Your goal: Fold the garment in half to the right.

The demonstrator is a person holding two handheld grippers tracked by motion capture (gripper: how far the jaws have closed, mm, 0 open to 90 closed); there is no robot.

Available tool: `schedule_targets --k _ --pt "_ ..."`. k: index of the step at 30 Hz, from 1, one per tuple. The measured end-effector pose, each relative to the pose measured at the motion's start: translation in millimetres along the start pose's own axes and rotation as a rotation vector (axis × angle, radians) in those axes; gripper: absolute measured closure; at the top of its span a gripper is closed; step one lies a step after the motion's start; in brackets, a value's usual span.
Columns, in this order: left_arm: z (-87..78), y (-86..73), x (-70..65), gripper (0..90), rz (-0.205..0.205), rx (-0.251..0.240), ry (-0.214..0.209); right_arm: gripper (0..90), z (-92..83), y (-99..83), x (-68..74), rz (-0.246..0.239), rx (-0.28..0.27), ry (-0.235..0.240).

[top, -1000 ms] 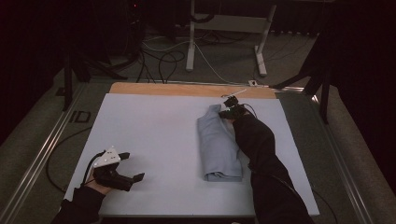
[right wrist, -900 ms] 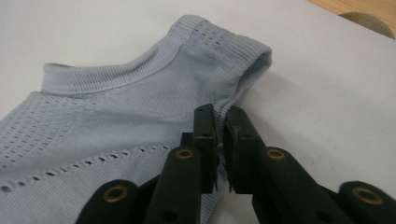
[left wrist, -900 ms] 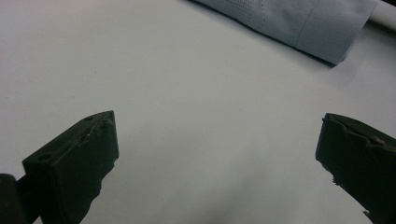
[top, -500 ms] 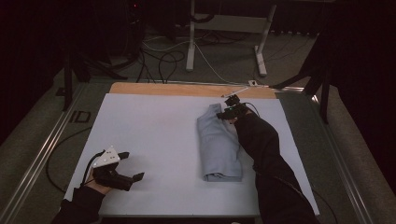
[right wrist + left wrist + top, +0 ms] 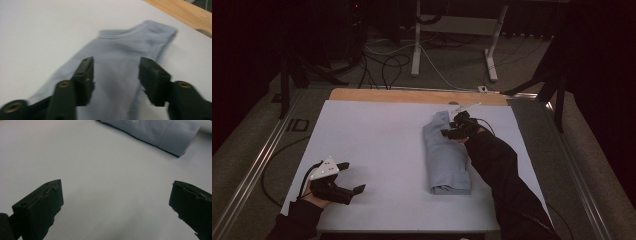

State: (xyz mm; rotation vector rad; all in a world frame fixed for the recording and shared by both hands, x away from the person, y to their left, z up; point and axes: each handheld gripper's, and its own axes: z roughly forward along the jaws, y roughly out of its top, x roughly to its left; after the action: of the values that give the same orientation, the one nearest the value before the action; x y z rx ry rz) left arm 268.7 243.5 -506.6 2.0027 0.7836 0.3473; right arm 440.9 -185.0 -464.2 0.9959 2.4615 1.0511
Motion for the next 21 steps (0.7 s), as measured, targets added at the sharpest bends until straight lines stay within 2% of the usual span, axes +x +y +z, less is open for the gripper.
schedule_targets --k 3,7,10,12,14,15,18,21 --pt "0.5 -0.1 -0.1 0.4 -0.004 -0.002 -0.001 52.6 -8.8 -5.4 16.0 -0.028 -0.013 0.034" --pt "0.6 -0.4 0.1 0.4 -0.003 0.001 -0.002 56.8 -22.7 -11.5 36.3 -0.041 -0.035 0.085" --pt "0.4 -0.4 0.1 0.4 -0.001 0.000 -0.004 64.4 -31.8 -18.2 51.4 -0.055 -0.049 0.137" --pt "0.6 -0.5 0.9 0.4 -0.004 0.000 -0.004 74.6 -36.0 -22.9 61.0 -0.084 -0.050 0.152" --pt "0.9 -1.0 0.7 0.4 -0.006 0.001 -0.005 85.2 -39.6 -28.6 68.5 -0.088 -0.051 0.181" --pt "1.2 -1.2 0.4 0.4 -0.002 0.003 -0.005 89.8 -41.1 -31.6 72.5 -0.111 -0.041 0.183" --pt "1.5 -1.5 1.1 0.4 -0.006 0.003 -0.005 90.0 -45.7 -41.0 81.9 -0.177 -0.016 0.193" --pt "2.1 -1.7 1.1 0.4 -0.002 0.005 -0.006 90.0 -50.2 -50.4 87.1 -0.198 -0.007 0.199"
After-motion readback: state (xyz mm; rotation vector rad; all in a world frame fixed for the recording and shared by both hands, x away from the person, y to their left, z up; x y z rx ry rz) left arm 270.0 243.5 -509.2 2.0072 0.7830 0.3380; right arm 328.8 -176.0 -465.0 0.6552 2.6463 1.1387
